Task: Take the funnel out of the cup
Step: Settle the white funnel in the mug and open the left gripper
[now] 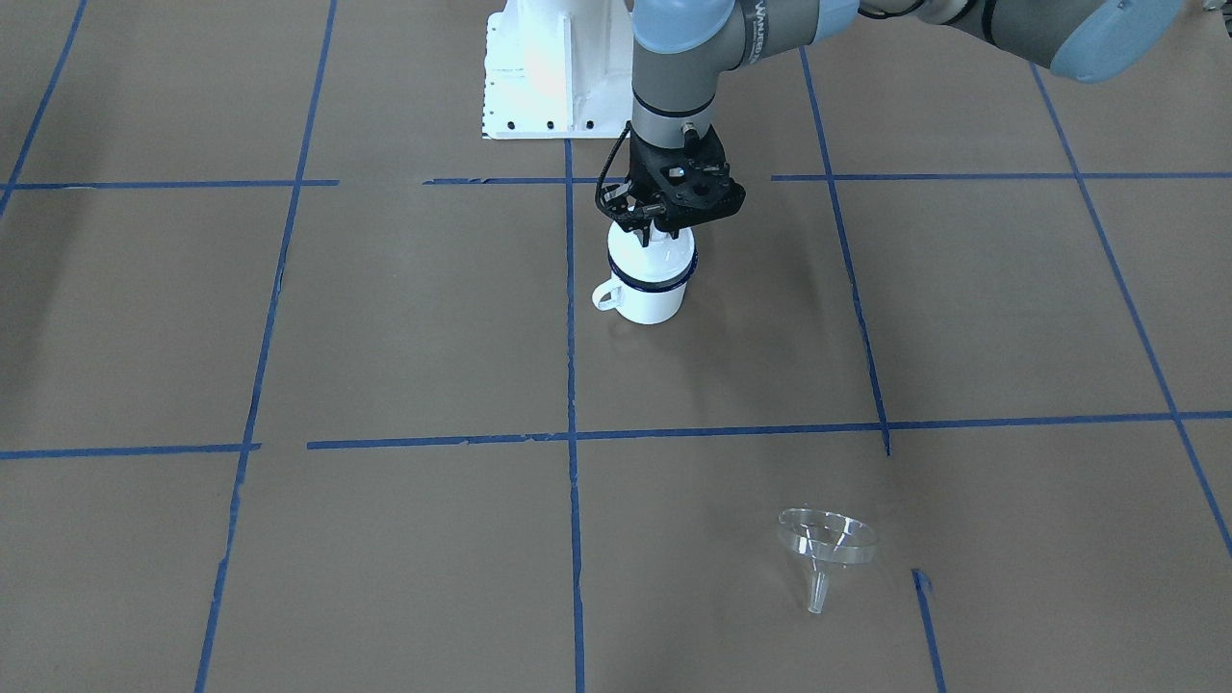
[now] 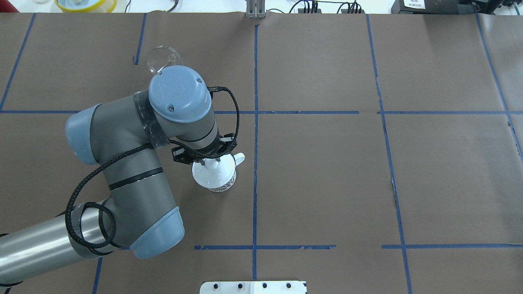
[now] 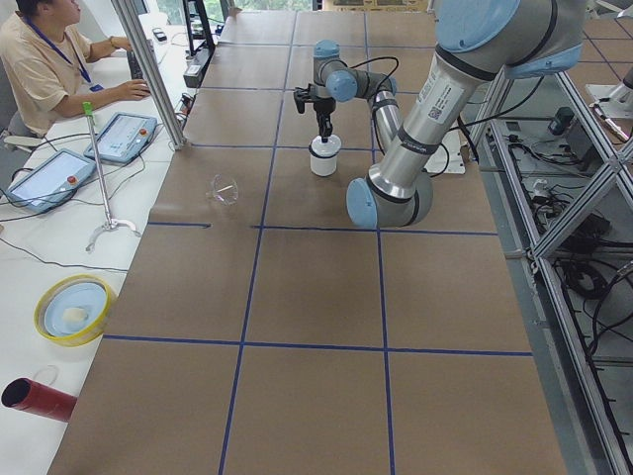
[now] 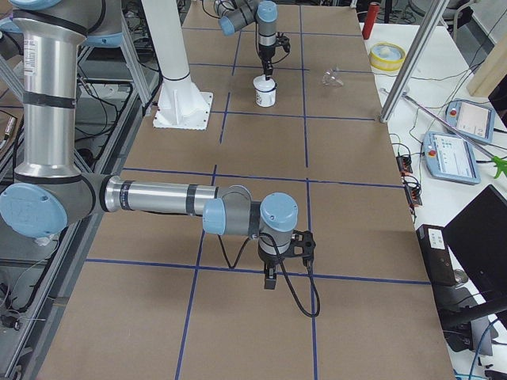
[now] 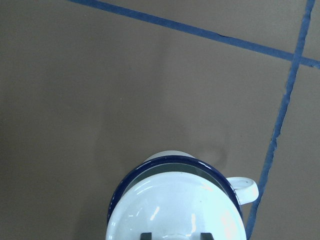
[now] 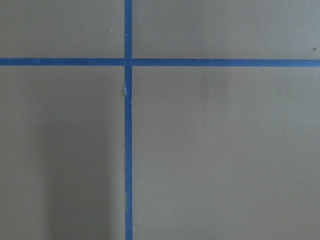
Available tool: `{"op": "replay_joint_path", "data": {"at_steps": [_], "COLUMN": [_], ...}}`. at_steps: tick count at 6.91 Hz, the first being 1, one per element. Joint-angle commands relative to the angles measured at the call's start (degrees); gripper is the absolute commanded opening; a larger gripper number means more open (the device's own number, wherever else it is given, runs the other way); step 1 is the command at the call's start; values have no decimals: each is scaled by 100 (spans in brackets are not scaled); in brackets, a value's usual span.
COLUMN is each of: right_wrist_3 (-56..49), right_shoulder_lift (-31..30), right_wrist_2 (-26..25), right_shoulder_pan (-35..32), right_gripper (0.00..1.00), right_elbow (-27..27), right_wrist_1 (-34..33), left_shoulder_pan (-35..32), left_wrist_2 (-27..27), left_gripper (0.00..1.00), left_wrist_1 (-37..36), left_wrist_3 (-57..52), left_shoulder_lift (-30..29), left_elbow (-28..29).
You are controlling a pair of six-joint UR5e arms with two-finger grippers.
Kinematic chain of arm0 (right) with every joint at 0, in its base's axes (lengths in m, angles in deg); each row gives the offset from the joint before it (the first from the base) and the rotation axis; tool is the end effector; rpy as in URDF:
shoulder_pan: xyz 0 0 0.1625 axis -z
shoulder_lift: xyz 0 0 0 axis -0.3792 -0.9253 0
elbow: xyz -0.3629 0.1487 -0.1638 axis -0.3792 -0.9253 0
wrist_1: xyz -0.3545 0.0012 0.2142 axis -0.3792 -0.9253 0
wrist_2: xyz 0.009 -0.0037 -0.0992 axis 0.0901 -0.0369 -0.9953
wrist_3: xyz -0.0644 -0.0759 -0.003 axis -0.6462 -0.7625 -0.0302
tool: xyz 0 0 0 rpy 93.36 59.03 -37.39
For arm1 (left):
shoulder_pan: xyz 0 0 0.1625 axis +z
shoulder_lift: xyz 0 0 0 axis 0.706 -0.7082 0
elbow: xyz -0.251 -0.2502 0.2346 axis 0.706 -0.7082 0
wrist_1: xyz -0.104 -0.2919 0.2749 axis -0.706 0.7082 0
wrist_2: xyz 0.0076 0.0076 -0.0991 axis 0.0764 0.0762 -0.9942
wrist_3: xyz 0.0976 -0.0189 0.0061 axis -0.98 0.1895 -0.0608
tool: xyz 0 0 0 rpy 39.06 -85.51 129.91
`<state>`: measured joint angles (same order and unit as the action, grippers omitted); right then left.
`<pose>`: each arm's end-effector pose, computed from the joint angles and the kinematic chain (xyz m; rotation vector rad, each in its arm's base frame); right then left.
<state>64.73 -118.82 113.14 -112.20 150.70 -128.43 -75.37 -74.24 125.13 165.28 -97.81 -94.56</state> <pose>0.0670 -0.4450 0.6700 -0.0189 -0.7192 0.0103 0.4934 -0.4080 0.1585 -0.0654 0.7780 -0.2758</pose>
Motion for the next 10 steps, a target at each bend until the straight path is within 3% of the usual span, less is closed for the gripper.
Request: {"op": "replay_joint_path", "data": {"at_steps": [1, 10], "right_wrist_3": [0, 0], "right_shoulder_lift": [0, 0], "right_wrist_2": [0, 0], "right_shoulder_pan": [0, 0], "right_gripper": [100, 100], "right_elbow": [0, 0], "right_wrist_1": [0, 0], "left_shoulder_pan": [5, -162], "left_wrist_2": [-9, 114], "left_gripper": [0, 0], "left_wrist_1": [9, 36], "left_wrist_3": [0, -70], "left_shoulder_lift": [0, 0], "left_elbow": [60, 52]}}
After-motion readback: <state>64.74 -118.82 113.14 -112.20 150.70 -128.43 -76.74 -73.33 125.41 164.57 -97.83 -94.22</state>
